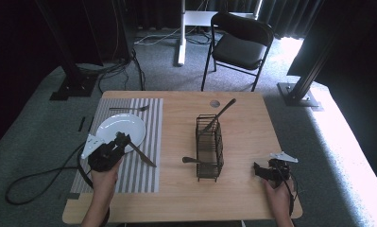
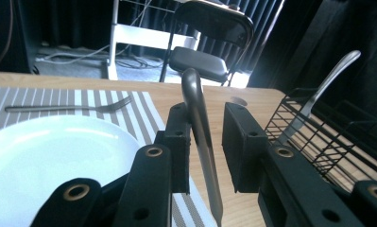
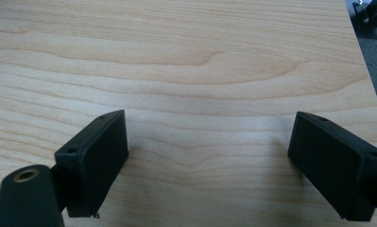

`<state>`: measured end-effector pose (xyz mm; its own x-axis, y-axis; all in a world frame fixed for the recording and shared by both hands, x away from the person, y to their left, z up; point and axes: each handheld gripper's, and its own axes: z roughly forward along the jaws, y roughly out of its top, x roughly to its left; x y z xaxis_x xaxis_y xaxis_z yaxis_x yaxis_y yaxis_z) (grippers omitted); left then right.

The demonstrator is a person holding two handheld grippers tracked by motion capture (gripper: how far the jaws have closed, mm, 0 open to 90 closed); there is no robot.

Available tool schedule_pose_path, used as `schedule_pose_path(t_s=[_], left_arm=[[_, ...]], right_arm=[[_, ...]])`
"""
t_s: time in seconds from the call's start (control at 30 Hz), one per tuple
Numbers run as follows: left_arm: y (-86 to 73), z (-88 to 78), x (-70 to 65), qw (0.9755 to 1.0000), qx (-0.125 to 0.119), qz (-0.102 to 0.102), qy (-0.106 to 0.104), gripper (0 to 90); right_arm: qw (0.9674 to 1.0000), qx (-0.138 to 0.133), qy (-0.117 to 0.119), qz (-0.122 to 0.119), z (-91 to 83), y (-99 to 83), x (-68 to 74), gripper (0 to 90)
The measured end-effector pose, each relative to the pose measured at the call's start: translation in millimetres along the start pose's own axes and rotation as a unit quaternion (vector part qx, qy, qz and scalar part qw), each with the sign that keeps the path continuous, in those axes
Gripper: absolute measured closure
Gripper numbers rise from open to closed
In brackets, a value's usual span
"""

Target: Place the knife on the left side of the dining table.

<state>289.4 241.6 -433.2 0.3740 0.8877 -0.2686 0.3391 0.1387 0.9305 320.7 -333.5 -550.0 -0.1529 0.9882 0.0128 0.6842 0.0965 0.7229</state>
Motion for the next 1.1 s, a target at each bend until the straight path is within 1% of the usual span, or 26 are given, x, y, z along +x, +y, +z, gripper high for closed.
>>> schedule_pose_path(t_s=[0.13,0.2,0.27,0.3,0.33,0.37,0.4,0.47,0.57,0.63,0.7,0.73,0.87,0.93,1.03,1.1], left_arm=[[-3.0,-7.1,6.8,0.9999,-0.004,-0.01,0.01,72.8],[-4.6,-9.8,10.2,0.9997,-0.007,-0.012,0.019,72.8],[-5.9,-11.5,12.7,0.9997,-0.008,-0.012,0.021,72.8],[-6.8,-12.9,13.2,0.9995,-0.011,-0.009,0.03,72.8],[-7.7,-13.8,14.0,0.9993,-0.012,-0.009,0.034,72.9],[-8.2,-15.0,15.3,0.9993,-0.012,-0.011,0.033,72.8],[-9.1,-16.3,16.6,0.9991,-0.012,-0.014,0.039,72.8],[-9.8,-17.4,18.4,0.999,-0.012,-0.016,0.04,72.8],[-11.9,-19.5,21.5,0.9986,-0.012,-0.018,0.048,73.0],[-13.6,-20.8,24.1,0.9981,-0.015,-0.024,0.054,73.0],[-14.4,-21.2,25.7,0.998,-0.016,-0.026,0.055,72.9],[-16.6,-22.6,29.3,0.9975,-0.017,-0.033,0.059,72.9],[-20.0,-24.6,35.6,0.997,-0.014,-0.037,0.067,72.3],[-22.4,-26.0,38.3,0.9962,-0.016,-0.035,0.078,71.5],[-26.5,-27.1,45.9,0.9954,-0.012,-0.046,0.083,70.6],[-29.2,-28.1,51.3,0.9949,-0.009,-0.056,0.083,70.2]], right_arm=[[1.0,0.0,0.0,0.0,0.0,0.0,0.0,12.1],[1.0,0.0,0.0,0.0,0.0,0.0,0.0,12.1],[1.0,0.0,0.0,0.0,0.0,0.0,0.0,12.1],[1.0,0.0,0.0,0.0,0.0,0.0,0.0,12.1],[1.0,0.0,0.0,0.0,0.0,0.0,0.0,12.1],[1.0,0.0,0.0,0.0,0.0,0.0,0.0,12.1],[1.0,0.0,0.0,0.0,0.0,0.0,0.0,12.1],[1.0,0.0,0.0,0.0,0.0,0.0,0.0,12.1],[1.0,0.0,0.0,0.0,0.0,0.0,0.1,12.1],[1.0,0.0,0.0,0.0,0.0,0.0,0.0,12.1],[1.0,0.0,0.0,0.0,0.0,0.0,0.0,12.1],[1.0,0.0,0.0,0.0,0.0,0.0,0.0,12.1],[1.0,0.0,0.0,0.0,0.0,0.0,0.1,12.1],[1.0,0.0,0.0,0.0,0.0,0.0,0.0,12.1],[1.0,0.0,0.0,0.0,0.0,0.0,0.0,12.1],[1.0,0.0,0.0,0.0,0.0,0.0,0.1,12.1]])
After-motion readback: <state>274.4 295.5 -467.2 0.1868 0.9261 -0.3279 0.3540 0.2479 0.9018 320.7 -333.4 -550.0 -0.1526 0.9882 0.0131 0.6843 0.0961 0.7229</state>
